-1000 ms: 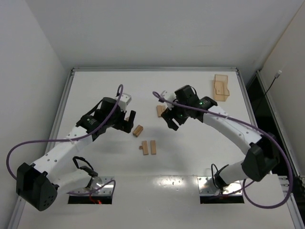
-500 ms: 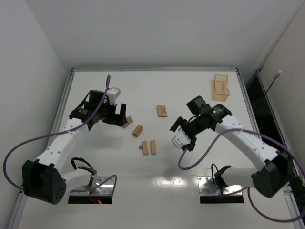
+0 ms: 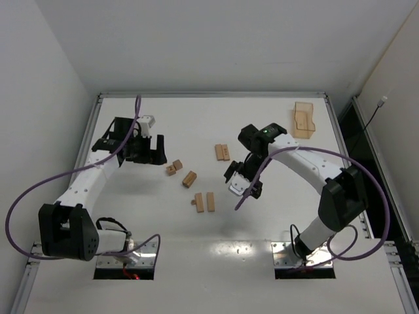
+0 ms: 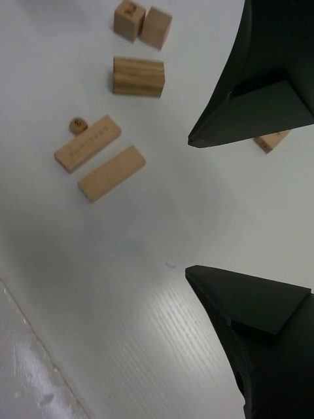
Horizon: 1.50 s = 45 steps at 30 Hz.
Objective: Build the wood block tower
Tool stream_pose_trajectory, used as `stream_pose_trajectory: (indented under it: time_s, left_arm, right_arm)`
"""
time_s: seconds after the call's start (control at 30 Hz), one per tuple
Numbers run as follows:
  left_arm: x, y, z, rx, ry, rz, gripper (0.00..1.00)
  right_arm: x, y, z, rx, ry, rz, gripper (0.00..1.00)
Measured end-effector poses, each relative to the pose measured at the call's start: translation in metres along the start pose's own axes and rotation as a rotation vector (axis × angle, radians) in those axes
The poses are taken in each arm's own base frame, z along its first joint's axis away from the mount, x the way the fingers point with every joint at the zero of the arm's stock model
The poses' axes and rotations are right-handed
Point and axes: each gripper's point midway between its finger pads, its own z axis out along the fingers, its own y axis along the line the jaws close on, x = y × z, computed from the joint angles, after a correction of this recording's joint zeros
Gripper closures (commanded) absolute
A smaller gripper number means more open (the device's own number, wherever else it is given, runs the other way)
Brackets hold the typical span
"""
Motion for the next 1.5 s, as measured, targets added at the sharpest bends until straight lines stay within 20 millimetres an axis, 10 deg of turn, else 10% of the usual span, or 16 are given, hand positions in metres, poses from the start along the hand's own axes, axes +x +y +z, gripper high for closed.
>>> stream_pose_trajectory:
  time_s: [0.2, 0.47, 0.7, 0.83, 0.93, 1.07, 1.2, 1.37, 1.43, 1.5]
  left_arm:
    - [-0.018, 0.025, 0.002, -0.014, -0.021, -0.088, 0.0]
    - [-0.011, 0.031, 0.003, -0.022, -0.035, -0.141, 0.0]
    - [-0.001, 0.028, -0.001, -0.061, -0.052, -0.155, 0.0]
    - [-0.006, 0.027, -0.004, -0.072, -0.083, -0.154, 0.0]
    - [-0.007, 0.029, -0.004, -0.085, -0.089, -0.158, 0.0]
    - [-0.006, 0.035, -0.005, -0.12, -0.088, -0.16, 0.0]
    - [-0.009, 0.043, -0.009, -0.177, -0.107, -0.174, 0.0]
    - [-0.012, 0.052, -0.02, -0.253, -0.149, -0.196, 0.0]
    - [-0.012, 0.054, -0.026, -0.275, -0.164, -0.198, 0.0]
    - [-0.013, 0.057, -0.03, -0.296, -0.178, -0.199, 0.0]
  right_arm:
    - [0.011, 0.01, 0.025, -0.122, -0.031, 0.052, 0.29]
    - [-0.012, -0.064, 0.017, 0.053, -0.071, -0.04, 0.41]
    - [-0.053, -0.13, -0.023, 0.295, -0.062, 0.638, 0.4]
    - [-0.041, -0.161, -0.037, 0.396, -0.099, 1.13, 0.45]
    - [-0.014, -0.14, -0.016, 0.399, -0.073, 1.494, 0.53]
    - [0.002, -0.111, 0.002, 0.412, 0.01, 1.863, 0.31]
    - [0.003, -0.112, 0.006, 0.533, 0.111, 1.939, 0.09]
    - [-0.018, -0.111, 0.021, 0.593, 0.188, 1.967, 0.27]
    - [-0.024, -0.111, 0.026, 0.568, 0.169, 1.986, 0.0]
    - [-0.018, -0.106, 0.031, 0.541, 0.141, 2.022, 0.0]
